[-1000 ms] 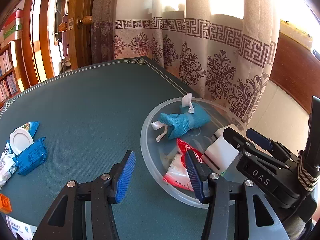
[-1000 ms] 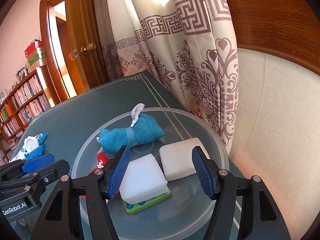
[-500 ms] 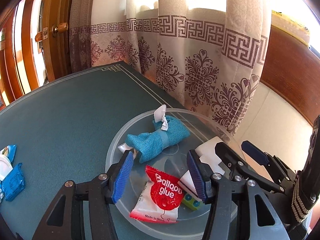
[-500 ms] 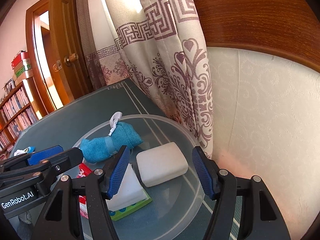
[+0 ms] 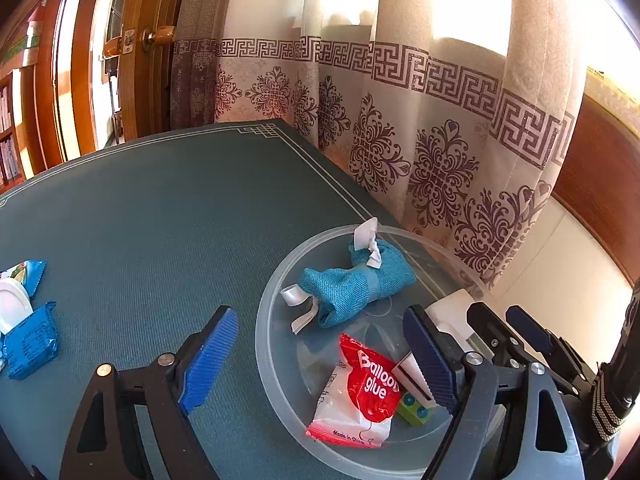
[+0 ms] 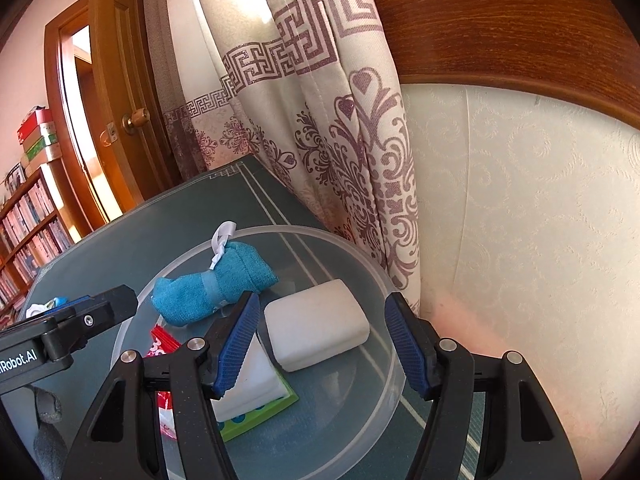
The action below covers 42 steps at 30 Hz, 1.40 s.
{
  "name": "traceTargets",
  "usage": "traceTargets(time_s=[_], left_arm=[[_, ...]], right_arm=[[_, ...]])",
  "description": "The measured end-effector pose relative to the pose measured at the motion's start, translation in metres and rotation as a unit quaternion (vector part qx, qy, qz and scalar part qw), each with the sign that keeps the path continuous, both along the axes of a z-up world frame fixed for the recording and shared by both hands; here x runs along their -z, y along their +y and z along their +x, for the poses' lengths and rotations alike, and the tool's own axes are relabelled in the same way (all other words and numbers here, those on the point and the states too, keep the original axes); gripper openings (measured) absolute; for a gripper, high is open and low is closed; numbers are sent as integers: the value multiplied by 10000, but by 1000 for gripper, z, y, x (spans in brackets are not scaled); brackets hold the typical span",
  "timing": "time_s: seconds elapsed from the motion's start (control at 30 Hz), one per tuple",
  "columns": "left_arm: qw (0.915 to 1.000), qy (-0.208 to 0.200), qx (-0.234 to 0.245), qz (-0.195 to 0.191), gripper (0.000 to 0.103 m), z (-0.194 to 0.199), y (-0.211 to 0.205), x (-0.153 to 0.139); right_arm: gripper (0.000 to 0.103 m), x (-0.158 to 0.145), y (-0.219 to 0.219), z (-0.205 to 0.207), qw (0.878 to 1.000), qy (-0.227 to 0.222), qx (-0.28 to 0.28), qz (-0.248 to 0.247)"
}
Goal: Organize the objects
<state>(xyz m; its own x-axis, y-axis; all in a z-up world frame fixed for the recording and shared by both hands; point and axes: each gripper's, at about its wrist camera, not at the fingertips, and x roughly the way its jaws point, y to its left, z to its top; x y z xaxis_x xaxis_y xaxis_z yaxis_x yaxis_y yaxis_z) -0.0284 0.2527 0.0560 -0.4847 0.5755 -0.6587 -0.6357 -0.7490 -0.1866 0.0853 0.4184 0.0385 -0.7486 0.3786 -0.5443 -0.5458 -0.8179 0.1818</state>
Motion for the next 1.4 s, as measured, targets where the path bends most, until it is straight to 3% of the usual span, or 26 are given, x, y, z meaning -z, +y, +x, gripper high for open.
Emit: traceTargets(time_s=[0.27, 0.83, 1.2, 1.4], left_arm=[[9997, -16, -246, -90, 92, -2, -16, 6], [9942, -327, -978, -307, 93, -13, -97, 28], [9963, -256, -784, -233, 93, 0, -92, 24], [9961, -272, -816, -183, 93, 3, -97, 23]], right_arm=[[68, 1, -2, 1, 10000, 14, -38, -4], [70, -2, -14, 3, 9996, 90, -284, 27], [70, -7, 3, 28, 10000, 46, 67, -10], [73, -2, -9, 31, 9992, -272, -272, 88]])
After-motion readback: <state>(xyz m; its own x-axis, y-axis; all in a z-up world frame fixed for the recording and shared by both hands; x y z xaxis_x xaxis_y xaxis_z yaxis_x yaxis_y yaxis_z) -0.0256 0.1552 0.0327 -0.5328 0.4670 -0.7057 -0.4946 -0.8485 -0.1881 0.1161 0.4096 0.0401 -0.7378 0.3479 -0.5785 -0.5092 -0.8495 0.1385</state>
